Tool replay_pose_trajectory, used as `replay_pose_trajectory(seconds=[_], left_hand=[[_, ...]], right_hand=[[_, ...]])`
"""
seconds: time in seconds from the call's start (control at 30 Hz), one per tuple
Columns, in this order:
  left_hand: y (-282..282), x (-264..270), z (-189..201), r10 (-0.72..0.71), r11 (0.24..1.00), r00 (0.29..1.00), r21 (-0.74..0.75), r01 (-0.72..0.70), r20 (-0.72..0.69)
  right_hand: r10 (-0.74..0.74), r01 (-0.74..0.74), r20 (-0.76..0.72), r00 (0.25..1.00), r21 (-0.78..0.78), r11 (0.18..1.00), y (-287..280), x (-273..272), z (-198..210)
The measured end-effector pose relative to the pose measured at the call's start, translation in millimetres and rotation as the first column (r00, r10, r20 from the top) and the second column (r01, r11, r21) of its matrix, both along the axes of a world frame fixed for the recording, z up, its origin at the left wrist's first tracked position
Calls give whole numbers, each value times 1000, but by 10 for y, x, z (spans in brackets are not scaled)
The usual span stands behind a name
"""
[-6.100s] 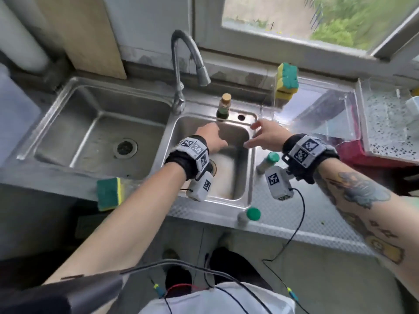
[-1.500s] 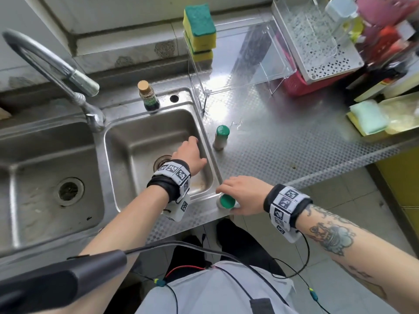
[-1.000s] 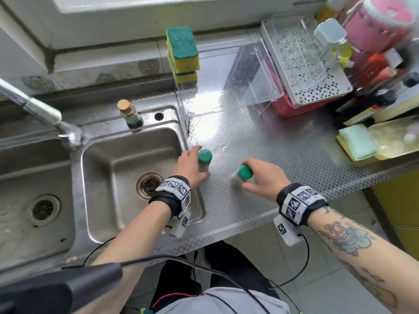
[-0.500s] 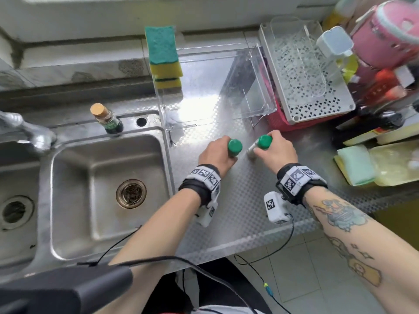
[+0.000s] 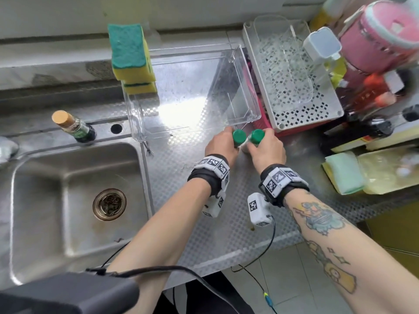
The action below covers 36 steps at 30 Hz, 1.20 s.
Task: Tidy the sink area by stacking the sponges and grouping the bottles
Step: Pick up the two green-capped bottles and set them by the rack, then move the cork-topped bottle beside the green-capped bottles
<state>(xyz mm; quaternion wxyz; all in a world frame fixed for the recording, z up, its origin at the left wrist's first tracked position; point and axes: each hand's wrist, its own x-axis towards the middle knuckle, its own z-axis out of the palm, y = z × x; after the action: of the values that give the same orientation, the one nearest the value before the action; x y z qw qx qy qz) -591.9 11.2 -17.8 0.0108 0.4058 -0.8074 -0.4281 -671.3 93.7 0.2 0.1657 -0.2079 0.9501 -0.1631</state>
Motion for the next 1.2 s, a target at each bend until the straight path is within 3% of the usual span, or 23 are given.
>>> replay_pose_trajectory(seconds=[0.3, 0.5, 0.7, 0.83, 0.93, 1.07, 1.2], left_hand=[[-6, -39, -7, -51, 998, 999, 21, 51, 14], [-81, 241, 17, -68, 996, 997, 57, 66, 30], [-278, 967, 23, -41, 997, 997, 62, 38, 57], [-552, 1687, 79, 71, 997, 994, 1, -71, 86], [-841, 2170, 145, 288, 957, 954, -56, -284, 85], [-1263, 2515, 161, 600, 795, 800, -107, -597, -5], [-1572, 2593, 65, 732, 649, 670, -173, -741, -124]], right_hand=[[-68, 69, 55, 996, -18, 997, 98, 76, -68], [-114, 103, 87, 990, 118, 988, 225, 198, 24], [94, -105, 104, 990, 107, 989, 37, 721, 118], [219, -229, 145, 965, 63, 971, -196, 1111, 58], [281, -293, 151, 948, 59, 954, -355, 1306, -32], [325, -339, 157, 933, 77, 938, -465, 1428, -148], [330, -347, 168, 929, 87, 934, -514, 1487, -197]])
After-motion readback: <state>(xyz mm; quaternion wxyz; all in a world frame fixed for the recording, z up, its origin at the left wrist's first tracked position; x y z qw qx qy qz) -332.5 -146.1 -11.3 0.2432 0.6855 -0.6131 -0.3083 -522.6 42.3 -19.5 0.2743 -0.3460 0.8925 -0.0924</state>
